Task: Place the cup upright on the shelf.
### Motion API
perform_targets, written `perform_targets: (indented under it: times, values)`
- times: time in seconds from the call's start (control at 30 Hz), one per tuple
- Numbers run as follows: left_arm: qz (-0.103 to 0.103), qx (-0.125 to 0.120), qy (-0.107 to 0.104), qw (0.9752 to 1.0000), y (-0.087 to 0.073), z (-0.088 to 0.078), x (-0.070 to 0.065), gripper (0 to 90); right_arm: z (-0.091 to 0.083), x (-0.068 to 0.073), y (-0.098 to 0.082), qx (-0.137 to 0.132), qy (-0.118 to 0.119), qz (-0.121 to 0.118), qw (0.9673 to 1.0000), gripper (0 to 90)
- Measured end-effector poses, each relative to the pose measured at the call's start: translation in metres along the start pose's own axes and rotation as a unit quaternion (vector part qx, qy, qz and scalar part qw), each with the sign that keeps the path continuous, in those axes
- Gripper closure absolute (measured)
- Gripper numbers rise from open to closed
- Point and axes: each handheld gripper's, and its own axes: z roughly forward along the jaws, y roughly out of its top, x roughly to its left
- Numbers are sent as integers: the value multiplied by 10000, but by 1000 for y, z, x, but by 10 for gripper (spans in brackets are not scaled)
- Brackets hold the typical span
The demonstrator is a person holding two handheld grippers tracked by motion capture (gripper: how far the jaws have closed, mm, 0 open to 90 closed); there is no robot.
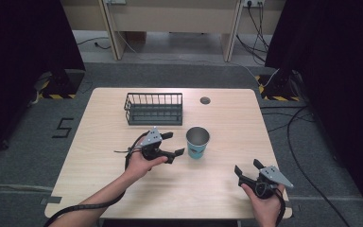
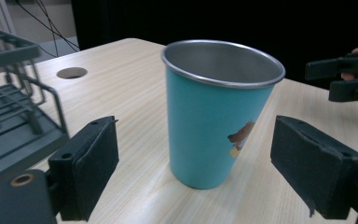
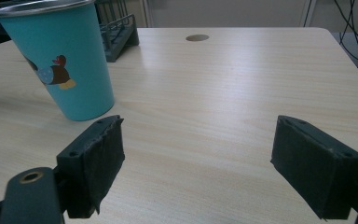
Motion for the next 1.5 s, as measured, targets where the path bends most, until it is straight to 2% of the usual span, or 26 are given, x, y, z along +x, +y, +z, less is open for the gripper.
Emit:
perform_targets:
  times: [0.17,0.27,0.57,0.83,1.07,1.3,1.5]
  values:
    - [4,25,-12,10000,-2,11,-3,146,0,0,0,-23,-3,9,10000,175]
    - [110,106,-47,9999,-3,19,-5,145,0,0,0,-11,10,6,10000,177]
    - [102,206,-115,9997,-3,36,-9,145,0,0,0,-11,11,11,10000,178]
    - [201,210,-168,9994,1,49,-14,145,0,0,0,-4,17,7,10000,178]
    - [167,263,-144,9994,-1,53,-12,145,0,0,0,19,30,4,10000,179]
    - [217,268,-166,9993,4,62,-13,144,0,0,0,26,31,13,10000,180]
    - [77,194,-178,9996,3,67,-14,145,0,-1,0,11,26,-13,10000,180]
